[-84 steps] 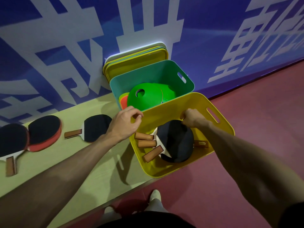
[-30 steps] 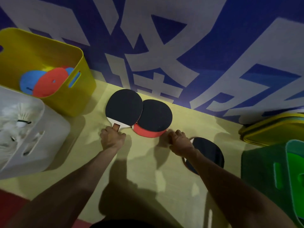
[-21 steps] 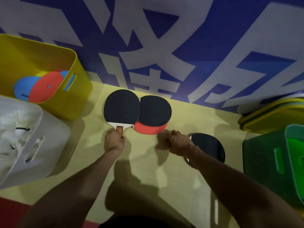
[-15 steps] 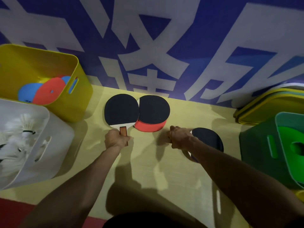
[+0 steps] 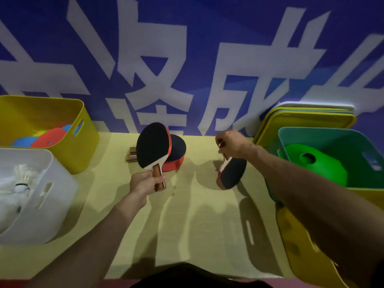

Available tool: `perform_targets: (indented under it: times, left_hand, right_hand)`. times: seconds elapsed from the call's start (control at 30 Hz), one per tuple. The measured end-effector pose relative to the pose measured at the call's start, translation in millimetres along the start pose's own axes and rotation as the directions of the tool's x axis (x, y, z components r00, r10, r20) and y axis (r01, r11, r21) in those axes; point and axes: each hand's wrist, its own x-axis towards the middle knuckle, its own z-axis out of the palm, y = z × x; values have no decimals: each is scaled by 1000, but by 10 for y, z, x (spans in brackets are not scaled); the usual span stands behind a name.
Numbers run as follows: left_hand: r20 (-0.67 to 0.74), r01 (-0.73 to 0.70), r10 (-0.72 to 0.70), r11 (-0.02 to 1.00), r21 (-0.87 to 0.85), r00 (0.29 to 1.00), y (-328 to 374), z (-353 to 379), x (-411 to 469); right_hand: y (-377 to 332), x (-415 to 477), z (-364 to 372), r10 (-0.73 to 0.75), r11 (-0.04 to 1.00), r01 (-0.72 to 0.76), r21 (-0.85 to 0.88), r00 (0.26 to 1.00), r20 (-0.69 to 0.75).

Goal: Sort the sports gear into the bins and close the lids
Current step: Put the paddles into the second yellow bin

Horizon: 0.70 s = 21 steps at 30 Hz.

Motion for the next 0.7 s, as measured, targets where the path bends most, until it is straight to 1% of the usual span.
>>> perform_targets:
  times: [0.07, 0.1, 0.2, 0.27, 0.33, 0.4, 0.47, 0.53, 0.63, 0.7]
  left_hand:
    - [43, -62, 62, 998, 6, 997, 101, 99, -143]
    - [60, -90, 89, 996, 11, 994, 147, 151, -203]
    - [92, -159, 154, 986, 56, 984, 293, 335, -389]
    - [109, -215, 204, 971, 104, 973, 382, 480, -509]
    - [140, -280, 258, 945, 171, 956, 445, 619, -624]
    - [191, -351, 311, 906, 235, 931, 501, 762, -770]
    - [256, -422, 357, 864, 276, 898, 528, 929, -930]
    - [336, -501, 396, 800, 330, 855, 542, 1109, -1103]
    - [483, -615, 409, 666, 421, 774, 564, 1399, -1324]
    - [581, -712, 420, 501, 492, 697, 565, 1613, -1445]
  right_hand:
    - [179, -169, -148, 79, 981, -53, 185, 988, -135]
    - [284, -244, -205, 141, 953, -77, 292, 969, -202]
    - [565, -460, -381, 348, 825, -97, 557, 864, -364]
    - [716, -567, -503, 469, 711, -69, 700, 788, -398]
    - [866, -657, -629, 580, 597, -26, 802, 705, -409]
    - [1011, -772, -756, 672, 497, 15, 868, 627, -396]
    - [1207, -910, -840, 747, 429, 43, 902, 544, -381]
    - [1475, -1056, -844, 805, 369, 62, 927, 477, -353]
    - [1776, -1353, -852, 879, 290, 95, 952, 366, -304]
    - [1913, -1573, -894, 913, 204, 137, 969, 331, -239]
